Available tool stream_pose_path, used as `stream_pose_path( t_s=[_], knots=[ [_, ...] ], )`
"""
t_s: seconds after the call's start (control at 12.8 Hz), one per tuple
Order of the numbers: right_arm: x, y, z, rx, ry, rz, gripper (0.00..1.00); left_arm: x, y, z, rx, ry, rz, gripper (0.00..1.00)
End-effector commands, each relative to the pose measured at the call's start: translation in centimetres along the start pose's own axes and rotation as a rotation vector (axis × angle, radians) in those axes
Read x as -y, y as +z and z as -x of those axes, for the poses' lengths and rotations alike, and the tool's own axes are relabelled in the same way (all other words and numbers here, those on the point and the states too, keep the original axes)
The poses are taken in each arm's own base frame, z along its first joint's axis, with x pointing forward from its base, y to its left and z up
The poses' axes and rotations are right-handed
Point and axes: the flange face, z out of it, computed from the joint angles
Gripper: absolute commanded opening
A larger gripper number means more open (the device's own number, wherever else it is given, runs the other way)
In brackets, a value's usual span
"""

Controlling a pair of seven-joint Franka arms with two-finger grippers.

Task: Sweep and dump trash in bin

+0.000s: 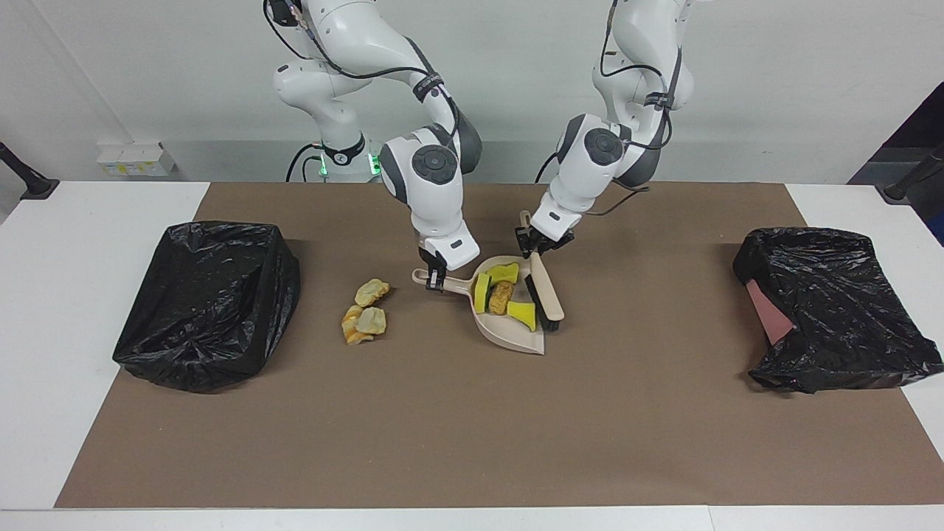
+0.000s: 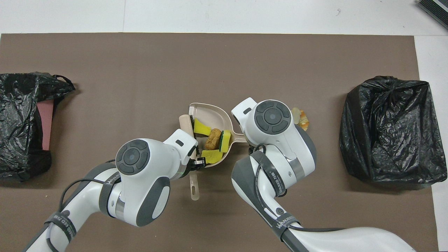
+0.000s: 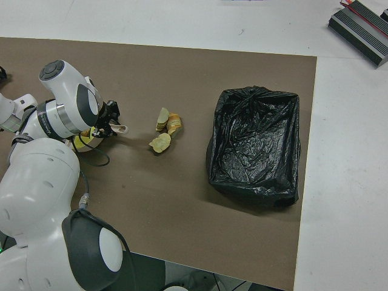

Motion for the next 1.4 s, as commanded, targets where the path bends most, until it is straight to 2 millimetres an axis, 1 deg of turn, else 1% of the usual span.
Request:
stream_pose_path(
  t_s=[0.0, 0.08, 0.16, 0.23, 0.31, 0.39, 0.47, 0.62, 0.7, 0.86, 0.93, 1.01, 1.09, 1.17, 1.25, 1.32],
  knots=[
    [-0.3, -0.4, 0.7, 0.007, 0.002, 0.004, 0.00, 1.2, -0.8, -0.7, 0.017, 0.051, -0.087, 0.00],
    [-0.3, -0.4, 0.8, 0.007, 0.004, 0.004, 0.00, 1.8, -1.0, -1.0, 0.022, 0.054, -0.113, 0.00],
    [-0.8, -0.8, 1.4, 0.005, 0.013, 0.007, 0.00, 2.0, -0.9, -1.1, 0.023, 0.051, -0.116, 0.00],
    [-1.4, -1.5, 2.4, 0.011, 0.026, -0.002, 0.00, 2.1, -1.0, -1.2, 0.022, 0.047, -0.117, 0.00],
    [-1.8, -2.8, 3.6, 0.009, 0.040, -0.002, 0.00, 2.1, -1.0, -1.2, 0.020, 0.039, -0.118, 0.00],
    [-2.3, -4.2, 5.0, 0.000, 0.056, 0.011, 0.00, 1.9, -1.0, -1.2, 0.011, 0.044, -0.120, 0.00],
    [-2.9, -5.7, 6.6, -0.014, 0.073, 0.030, 0.00, 1.3, -1.1, -1.0, -0.001, 0.063, -0.125, 0.00],
    [-4.3, -8.2, 9.7, -0.035, 0.099, 0.065, 0.00, 1.1, -1.1, -0.9, -0.005, 0.068, -0.126, 0.00],
    [-4.7, -9.2, 11.4, -0.034, 0.099, 0.066, 0.00, 1.1, -1.2, -1.0, -0.012, 0.085, -0.141, 0.00],
    [-4.8, -12.0, 14.9, -0.034, 0.139, 0.070, 0.00, -0.2, -2.0, -1.2, -0.025, 0.101, -0.163, 0.00],
    [-5.1, -13.5, 17.3, -0.040, 0.174, 0.085, 0.00, -1.8, -2.2, -0.2, -0.020, 0.101, -0.171, 0.00],
    [-5.5, -14.5, 19.8, -0.037, 0.192, 0.088, 0.00, -2.7, -2.9, -0.2, -0.037, 0.073, -0.167, 0.00],
    [-5.8, -15.4, 22.8, -0.034, 0.204, 0.089, 0.00, -2.9, -3.1, 0.0, -0.031, 0.062, -0.173, 0.00],
    [-6.1, -16.2, 26.3, -0.030, 0.212, 0.089, 0.00, -3.4, -3.0, 0.5, -0.023, 0.073, -0.178, 0.00],
    [-6.3, -16.7, 29.8, -0.022, 0.202, 0.080, 0.00, -4.0, -3.0, 1.0, -0.025, 0.072, -0.178, 0.00],
    [-6.5, -16.9, 33.8, -0.013, 0.180, 0.064, 0.00, -4.7, -2.8, 1.8, -0.026, 0.063, -0.178, 0.00]
  ],
)
